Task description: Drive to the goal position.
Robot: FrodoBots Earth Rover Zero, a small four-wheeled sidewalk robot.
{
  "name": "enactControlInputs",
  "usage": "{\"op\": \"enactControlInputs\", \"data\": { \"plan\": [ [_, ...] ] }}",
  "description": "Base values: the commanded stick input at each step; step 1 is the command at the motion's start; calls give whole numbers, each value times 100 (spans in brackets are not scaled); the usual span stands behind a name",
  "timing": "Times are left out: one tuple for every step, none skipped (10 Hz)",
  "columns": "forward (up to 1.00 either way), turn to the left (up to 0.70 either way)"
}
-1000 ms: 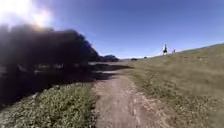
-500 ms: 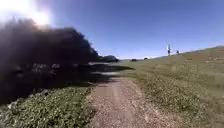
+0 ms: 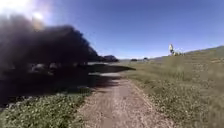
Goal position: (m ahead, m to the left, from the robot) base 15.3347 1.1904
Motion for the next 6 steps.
{"op": "enactControlInputs", "data": {
  "plan": [
    [100, 0],
    [100, -13],
    [100, -28],
    [100, -21],
    [100, -10],
    [100, 0]
  ]
}}
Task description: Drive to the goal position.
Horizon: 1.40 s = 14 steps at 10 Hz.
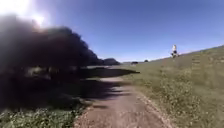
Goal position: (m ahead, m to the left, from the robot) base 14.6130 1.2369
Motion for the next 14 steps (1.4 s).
{"op": "enactControlInputs", "data": {
  "plan": [
    [100, 0],
    [100, 0],
    [100, 0],
    [100, 0],
    [100, 0],
    [100, 0],
    [100, 0],
    [100, 0],
    [100, 0],
    [100, 0],
    [100, 0],
    [100, 0],
    [100, 0],
    [100, 0]
  ]
}}
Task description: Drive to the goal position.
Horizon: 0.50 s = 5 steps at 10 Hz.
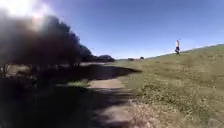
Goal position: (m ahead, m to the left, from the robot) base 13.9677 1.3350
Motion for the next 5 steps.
{"op": "enactControlInputs", "data": {
  "plan": [
    [100, 40],
    [100, 37],
    [100, 35],
    [100, 24],
    [100, 9]
  ]
}}
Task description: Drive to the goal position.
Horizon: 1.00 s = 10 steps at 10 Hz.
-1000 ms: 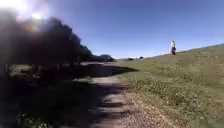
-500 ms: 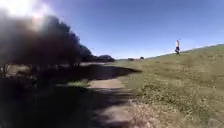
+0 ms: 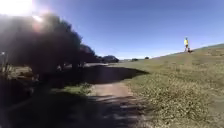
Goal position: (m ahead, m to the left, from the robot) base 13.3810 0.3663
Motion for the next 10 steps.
{"op": "enactControlInputs", "data": {
  "plan": [
    [100, 0],
    [100, 0],
    [100, 0],
    [100, 0],
    [100, 0],
    [100, 0],
    [100, 0],
    [100, 0],
    [100, 0],
    [100, 0]
  ]
}}
